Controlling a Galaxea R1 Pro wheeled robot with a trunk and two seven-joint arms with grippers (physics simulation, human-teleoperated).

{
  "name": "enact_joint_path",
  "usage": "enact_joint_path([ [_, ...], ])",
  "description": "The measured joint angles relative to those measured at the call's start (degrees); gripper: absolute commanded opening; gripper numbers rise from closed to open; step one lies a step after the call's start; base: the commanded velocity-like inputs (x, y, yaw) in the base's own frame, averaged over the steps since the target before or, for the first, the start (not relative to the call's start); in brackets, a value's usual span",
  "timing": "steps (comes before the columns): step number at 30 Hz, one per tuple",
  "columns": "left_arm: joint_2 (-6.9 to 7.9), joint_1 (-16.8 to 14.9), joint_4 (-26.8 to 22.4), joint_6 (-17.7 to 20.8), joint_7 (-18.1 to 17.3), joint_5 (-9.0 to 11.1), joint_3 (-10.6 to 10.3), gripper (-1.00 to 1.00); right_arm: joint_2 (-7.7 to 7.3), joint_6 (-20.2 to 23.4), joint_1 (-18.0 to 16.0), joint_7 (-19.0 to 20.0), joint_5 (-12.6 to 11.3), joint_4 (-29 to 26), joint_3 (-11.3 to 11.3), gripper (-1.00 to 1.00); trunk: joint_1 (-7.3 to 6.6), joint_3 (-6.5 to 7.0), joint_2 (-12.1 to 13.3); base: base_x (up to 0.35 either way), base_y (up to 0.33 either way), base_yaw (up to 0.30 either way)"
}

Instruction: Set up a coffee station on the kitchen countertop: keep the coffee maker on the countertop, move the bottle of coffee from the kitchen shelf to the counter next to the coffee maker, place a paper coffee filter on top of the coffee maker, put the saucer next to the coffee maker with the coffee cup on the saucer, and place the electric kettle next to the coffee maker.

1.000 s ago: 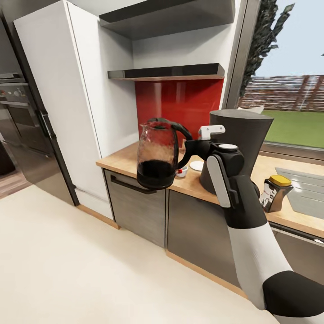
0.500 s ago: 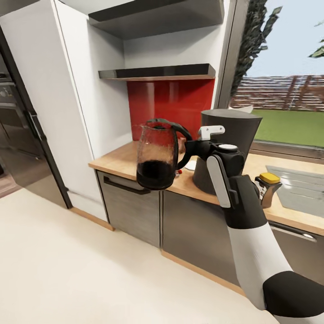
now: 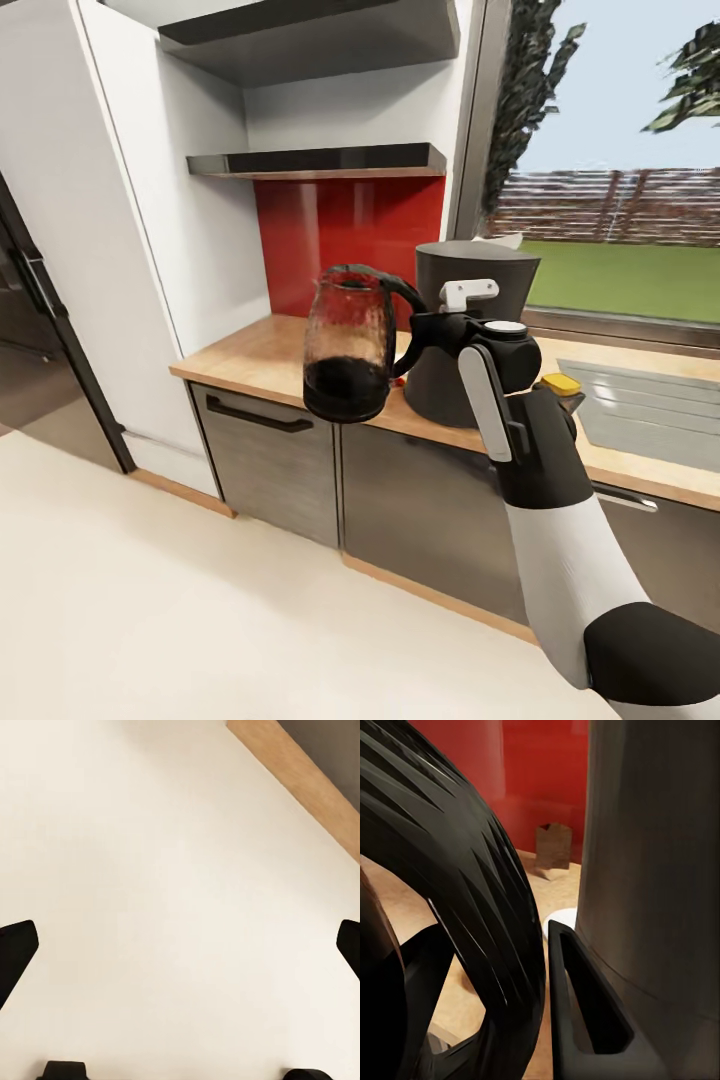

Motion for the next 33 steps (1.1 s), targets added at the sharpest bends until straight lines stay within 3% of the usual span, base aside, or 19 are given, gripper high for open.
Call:
enact_joint_path([
  [21,0.0,0.0,0.0,0.0,0.0,0.0,0.0,1.0,0.0,0.0,1.05,0.08,0.04,0.0,0.11,-1.0,0.0,0.0,0.0,-0.03,0.0,0.0],
  [33,0.0,0.0,0.0,0.0,0.01,0.0,0.0,1.0,0.0,0.01,1.12,0.09,0.07,0.01,0.11,-1.0,0.0,0.0,0.0,0.099,0.0,-0.002],
])
